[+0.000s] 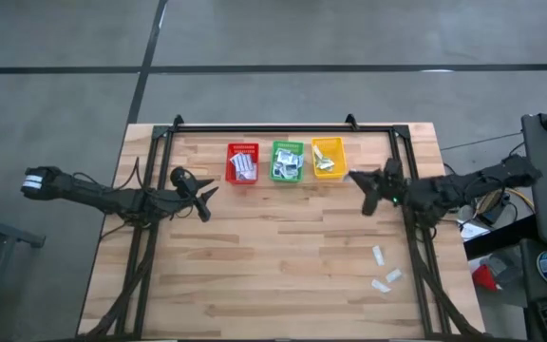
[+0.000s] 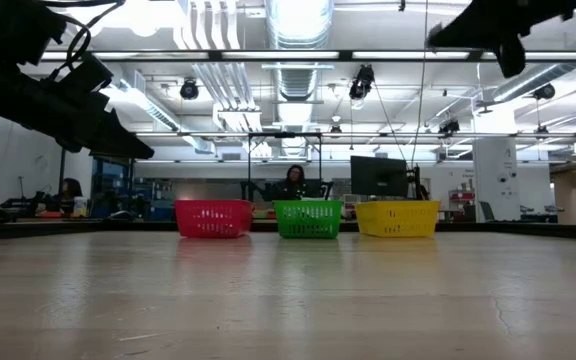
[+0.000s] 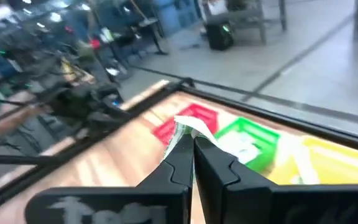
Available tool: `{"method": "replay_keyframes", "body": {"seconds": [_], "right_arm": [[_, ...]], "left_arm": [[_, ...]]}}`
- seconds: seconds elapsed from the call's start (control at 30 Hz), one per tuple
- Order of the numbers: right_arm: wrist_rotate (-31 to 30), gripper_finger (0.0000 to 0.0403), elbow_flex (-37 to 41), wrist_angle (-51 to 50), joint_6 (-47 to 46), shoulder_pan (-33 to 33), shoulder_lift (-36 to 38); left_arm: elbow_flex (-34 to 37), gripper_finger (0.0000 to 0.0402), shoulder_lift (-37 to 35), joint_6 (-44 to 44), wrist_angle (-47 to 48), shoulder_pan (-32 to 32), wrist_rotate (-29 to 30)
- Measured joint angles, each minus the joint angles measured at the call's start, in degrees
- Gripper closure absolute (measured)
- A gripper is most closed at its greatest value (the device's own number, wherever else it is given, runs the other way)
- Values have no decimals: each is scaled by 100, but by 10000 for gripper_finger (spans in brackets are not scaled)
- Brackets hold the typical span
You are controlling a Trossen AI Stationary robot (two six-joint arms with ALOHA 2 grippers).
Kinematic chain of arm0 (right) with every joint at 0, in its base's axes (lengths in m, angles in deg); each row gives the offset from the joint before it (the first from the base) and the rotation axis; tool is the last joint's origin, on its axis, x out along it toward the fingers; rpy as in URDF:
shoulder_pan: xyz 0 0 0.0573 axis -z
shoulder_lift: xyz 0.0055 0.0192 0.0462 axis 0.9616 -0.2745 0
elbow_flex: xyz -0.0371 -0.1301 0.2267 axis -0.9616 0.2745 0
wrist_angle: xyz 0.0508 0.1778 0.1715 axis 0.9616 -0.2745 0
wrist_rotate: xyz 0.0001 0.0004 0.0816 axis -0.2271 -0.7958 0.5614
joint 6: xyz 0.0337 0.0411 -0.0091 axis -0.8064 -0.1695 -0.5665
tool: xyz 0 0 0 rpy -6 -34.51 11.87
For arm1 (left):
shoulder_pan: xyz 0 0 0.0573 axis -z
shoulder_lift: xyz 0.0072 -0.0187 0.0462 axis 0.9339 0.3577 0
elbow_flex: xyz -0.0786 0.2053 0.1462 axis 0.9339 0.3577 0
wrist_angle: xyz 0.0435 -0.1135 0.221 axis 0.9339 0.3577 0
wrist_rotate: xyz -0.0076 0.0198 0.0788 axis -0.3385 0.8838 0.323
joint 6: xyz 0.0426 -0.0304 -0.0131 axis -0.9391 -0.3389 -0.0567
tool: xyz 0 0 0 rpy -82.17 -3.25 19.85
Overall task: Pick & Place First Aid Supplies
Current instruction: Put the green bandage into the yellow basket
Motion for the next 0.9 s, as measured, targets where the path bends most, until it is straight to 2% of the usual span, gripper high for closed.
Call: {"method": "replay_keyframes", "body": {"seconds": [0.13,0.3,0.57,0.7,0.9], "right_arm": [[1159,394,-298,-725,-103,1157,-268],[2430,394,-776,-1795,-181,2742,-944],[4378,394,-1423,-1927,877,4682,-2256],[4850,394,-1671,-1937,1359,5170,-2985],[4914,394,-2131,-1936,1914,5427,-4001]], "left_arm": [[0,268,0,0,0,-1,0],[0,268,-2,0,0,-2,1],[0,268,-2,0,2,-2,2],[0,268,0,0,2,-2,11],[1,268,-2,10,2,0,15]]}}
